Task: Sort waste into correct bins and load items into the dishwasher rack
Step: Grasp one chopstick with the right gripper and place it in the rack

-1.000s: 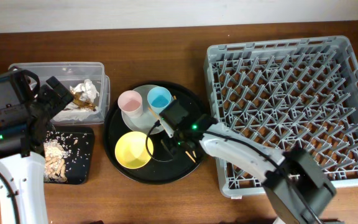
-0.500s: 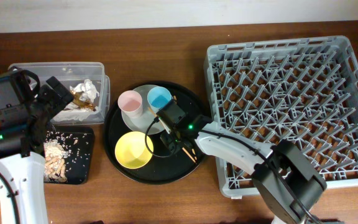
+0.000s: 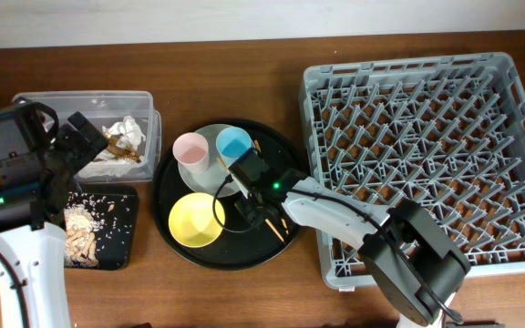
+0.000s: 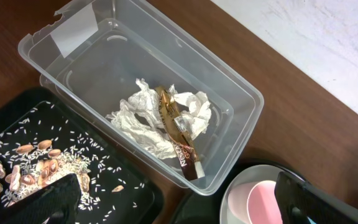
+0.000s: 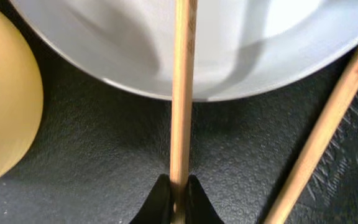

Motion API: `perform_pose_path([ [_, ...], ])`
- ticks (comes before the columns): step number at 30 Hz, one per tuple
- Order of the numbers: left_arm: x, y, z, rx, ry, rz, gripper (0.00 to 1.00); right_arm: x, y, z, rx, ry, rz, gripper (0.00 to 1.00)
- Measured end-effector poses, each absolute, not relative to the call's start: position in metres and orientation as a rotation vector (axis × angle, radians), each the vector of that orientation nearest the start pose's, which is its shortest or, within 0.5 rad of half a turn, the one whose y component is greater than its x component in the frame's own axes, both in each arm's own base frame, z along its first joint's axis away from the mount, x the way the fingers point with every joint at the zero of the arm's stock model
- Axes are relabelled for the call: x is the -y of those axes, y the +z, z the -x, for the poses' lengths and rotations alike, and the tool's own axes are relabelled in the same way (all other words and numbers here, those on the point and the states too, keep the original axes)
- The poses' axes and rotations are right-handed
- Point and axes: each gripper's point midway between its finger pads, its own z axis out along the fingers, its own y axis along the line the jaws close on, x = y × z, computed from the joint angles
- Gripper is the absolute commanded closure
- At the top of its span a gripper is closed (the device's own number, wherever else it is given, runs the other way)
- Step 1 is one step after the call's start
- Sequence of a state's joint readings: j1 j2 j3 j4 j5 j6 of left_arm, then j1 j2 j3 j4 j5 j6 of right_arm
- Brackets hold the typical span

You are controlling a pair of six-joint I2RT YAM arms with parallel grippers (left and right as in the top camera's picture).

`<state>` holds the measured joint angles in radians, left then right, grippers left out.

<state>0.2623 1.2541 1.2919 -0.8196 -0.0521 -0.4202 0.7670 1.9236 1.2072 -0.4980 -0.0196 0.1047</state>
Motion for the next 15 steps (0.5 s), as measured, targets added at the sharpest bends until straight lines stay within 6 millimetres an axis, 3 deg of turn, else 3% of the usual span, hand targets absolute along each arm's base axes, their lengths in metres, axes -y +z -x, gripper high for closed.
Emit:
perform_pose_path([
  [2,-0.101,0.26,-0.34,-2.208,-0.016,0.811,0.01,-0.292,0.02,-0.298,-2.685,0.225,0.929,0.96],
  [5,-0.101,0.26,-0.34,-2.207,-0.016,0.81,0.01,-0.29,0.048,-0.296,-2.708,0.211,0.937,0.96],
  [12,-0.101,0.26,-0.34,-2.207,-0.016,0.811,0.01,-0.294,0.185,-0.306,-2.532,0.282,0.87,0.96],
  [15,-0.101,0.26,-0.34,-2.208,-0.016,0.811,0.01,-0.277,0.217,-0.311,-2.484,0.234,0.814,0.96],
])
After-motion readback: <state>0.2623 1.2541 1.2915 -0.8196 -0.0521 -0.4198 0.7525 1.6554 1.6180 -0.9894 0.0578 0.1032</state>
